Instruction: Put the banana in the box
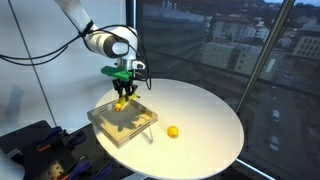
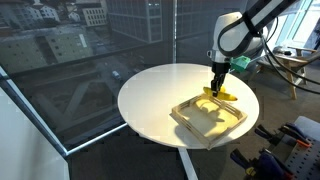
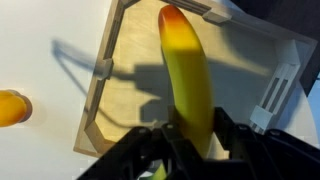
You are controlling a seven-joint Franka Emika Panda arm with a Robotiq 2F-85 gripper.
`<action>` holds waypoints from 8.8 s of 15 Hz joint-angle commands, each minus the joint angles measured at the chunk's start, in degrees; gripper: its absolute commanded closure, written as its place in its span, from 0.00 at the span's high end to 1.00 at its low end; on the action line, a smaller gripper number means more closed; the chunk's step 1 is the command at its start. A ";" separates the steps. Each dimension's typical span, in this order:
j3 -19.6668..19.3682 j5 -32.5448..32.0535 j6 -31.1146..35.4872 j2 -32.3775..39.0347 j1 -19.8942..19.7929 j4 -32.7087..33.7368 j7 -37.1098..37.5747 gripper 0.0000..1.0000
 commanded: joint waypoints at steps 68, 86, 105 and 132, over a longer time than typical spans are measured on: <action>-0.95 -4.62 12.53 10.71 4.45 -0.07 24.55 0.15; -0.66 -3.70 12.29 11.55 4.02 0.01 23.66 1.00; -0.89 -1.98 8.24 5.61 2.72 -1.19 21.77 1.00; -2.14 -1.79 -1.38 -7.60 0.39 -4.29 17.97 1.00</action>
